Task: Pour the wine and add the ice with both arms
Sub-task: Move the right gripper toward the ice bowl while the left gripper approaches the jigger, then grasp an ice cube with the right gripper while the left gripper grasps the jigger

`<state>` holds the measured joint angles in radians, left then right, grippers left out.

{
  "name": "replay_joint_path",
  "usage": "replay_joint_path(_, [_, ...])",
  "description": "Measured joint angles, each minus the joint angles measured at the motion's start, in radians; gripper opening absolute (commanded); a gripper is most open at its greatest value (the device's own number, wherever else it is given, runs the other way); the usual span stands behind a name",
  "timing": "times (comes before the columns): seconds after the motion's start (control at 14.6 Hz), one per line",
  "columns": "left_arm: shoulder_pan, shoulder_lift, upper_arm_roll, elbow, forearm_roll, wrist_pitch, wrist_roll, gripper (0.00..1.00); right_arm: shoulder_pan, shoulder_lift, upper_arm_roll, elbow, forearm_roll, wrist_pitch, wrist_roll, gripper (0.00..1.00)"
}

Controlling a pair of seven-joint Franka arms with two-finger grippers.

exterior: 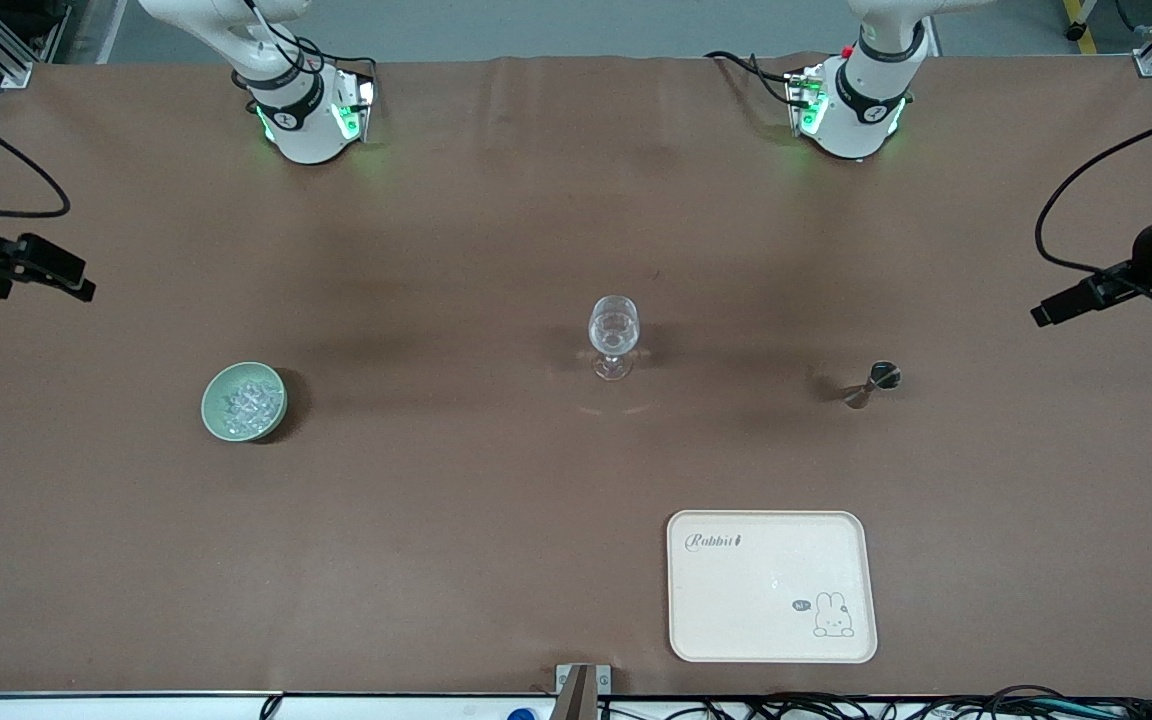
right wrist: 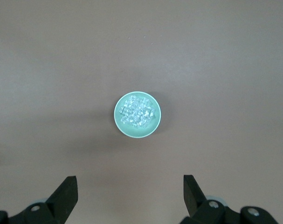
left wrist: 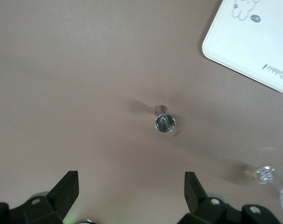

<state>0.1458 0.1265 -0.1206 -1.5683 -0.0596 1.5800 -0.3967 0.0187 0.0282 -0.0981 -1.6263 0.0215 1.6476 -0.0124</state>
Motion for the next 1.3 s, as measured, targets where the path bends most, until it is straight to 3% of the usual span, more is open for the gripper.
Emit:
replay_joint_path(0.41, [0.111, 0.151, 0.002, -0.001, -0.141, 0.001, -0.077, 1.00, -0.070, 0.140, -0.001, -0.050, 0.000, 0.174, -0.013, 0.98])
replay_joint_path(0.96, [0.292, 0.406, 0.005, -0.004, -0.391, 0.028, -0.081, 1.00, -0.031, 0.171, 0.018, -0.307, 0.001, 0.512, -0.013, 0.95])
replay_joint_path(1.3, [0.299, 0.520, 0.001, -0.001, -0.492, 0.035, -0.149, 1.00, -0.018, 0.249, 0.019, -0.373, 0.001, 0.640, -0.013, 0.94])
